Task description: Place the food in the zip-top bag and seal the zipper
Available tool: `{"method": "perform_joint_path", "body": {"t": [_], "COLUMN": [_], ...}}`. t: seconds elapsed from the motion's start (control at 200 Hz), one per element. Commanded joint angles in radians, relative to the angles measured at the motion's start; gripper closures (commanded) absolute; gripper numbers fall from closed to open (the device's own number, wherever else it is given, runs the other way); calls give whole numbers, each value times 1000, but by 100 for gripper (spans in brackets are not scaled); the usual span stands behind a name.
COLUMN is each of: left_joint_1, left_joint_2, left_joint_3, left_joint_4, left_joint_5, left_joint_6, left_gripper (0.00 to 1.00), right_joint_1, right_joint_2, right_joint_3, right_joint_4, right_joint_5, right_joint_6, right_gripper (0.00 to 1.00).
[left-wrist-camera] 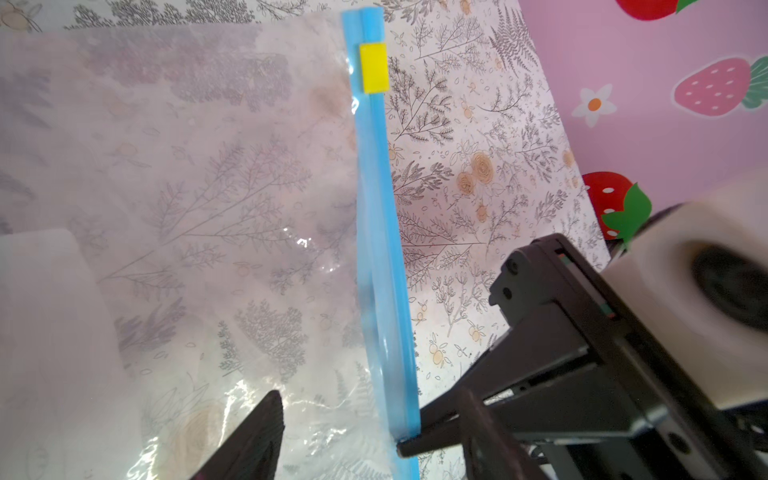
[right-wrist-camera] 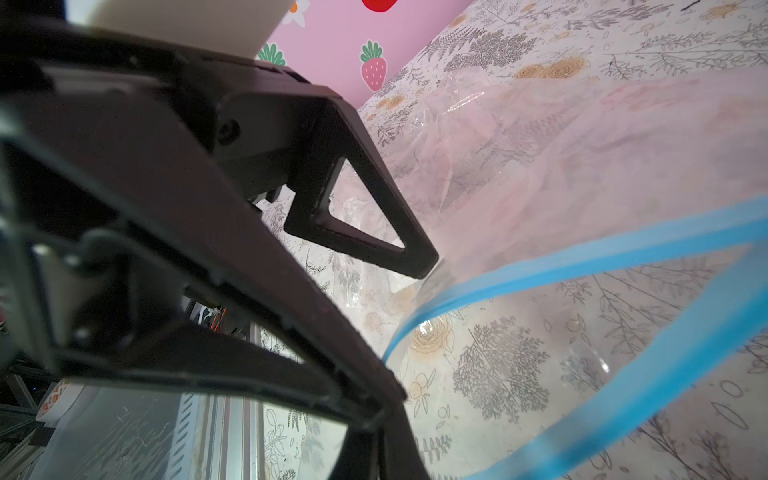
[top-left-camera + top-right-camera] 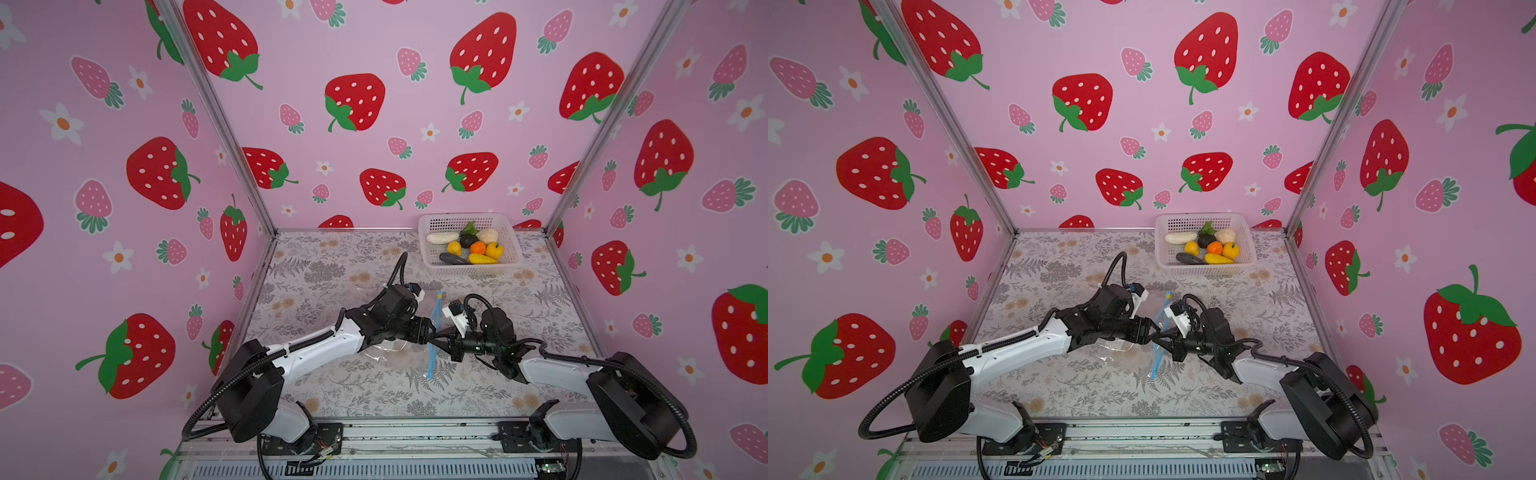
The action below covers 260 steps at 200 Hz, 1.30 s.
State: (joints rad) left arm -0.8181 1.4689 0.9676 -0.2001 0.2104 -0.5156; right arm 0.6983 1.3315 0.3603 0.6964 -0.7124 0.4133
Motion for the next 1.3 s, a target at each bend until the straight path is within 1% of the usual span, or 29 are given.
{"method": "perform_joint_path", "body": {"t": [0.0,0.07,0.315,0.43,0.595,0.81,0.84,0.865,0.875,0.89,0.915,0.945,0.98,1.02,1.07,1.151,1.206,1.296], "left_joint_1": [-21,-34,-52,-53,-52,-53,-52,-53,-52,-53,-53,-53,-50,-52,-51,-51,-52,-52], "left_joint_2": [24,33,58,61,51,32,30,28,27,26,24,21,17,10,1,-5,-5,-2], "left_joint_3": [41,43,48,49,51,49,51,53,54,56,59,65,73,83,96,121,143,183], "left_joint_4": [-10,-9,10,7,-15,-48,-58,-66,-68,-75,-91,-109,-131,-158,-185,-228,-256,-300], "left_joint_5": [-96,-113,-115,-117,-127,-153,-159,-164,-166,-168,-180,-192,-207,-224,-243,-267,-279,-300], "left_joint_6": [32,40,38,38,42,30,24,19,17,13,5,-6,-20,-42,-73,-123,-144,-165], "left_gripper": [37,42,58,68,80,91,93,93,97,98,100,100,100,100,100,100,100,100], "right_joint_1": [7,7,21,24,24,24,24,24,24,24,23,24,23,23,20,21,21,21], "right_joint_2": [5,5,13,19,21,10,4,-3,-7,-16,-34,-61,-97,-143,-198,-264,-280,-265], "right_joint_3": [26,27,29,27,27,32,36,43,45,51,61,73,82,92,90,72,63,59], "right_joint_4": [41,46,52,54,55,43,34,19,12,-8,-45,-102,-167,-229,-289,-314,-315,-310], "right_joint_5": [-31,-38,-44,-44,-40,-12,-12,-10,-10,-9,-1,22,51,95,189,308,371,452], "right_joint_6": [-25,-25,-30,-32,-31,-11,0,11,14,17,18,17,19,29,61,126,174,232], "right_gripper": [100,100,100,100,100,100,94,86,83,77,70,64,59,56,54,53,51,49]}}
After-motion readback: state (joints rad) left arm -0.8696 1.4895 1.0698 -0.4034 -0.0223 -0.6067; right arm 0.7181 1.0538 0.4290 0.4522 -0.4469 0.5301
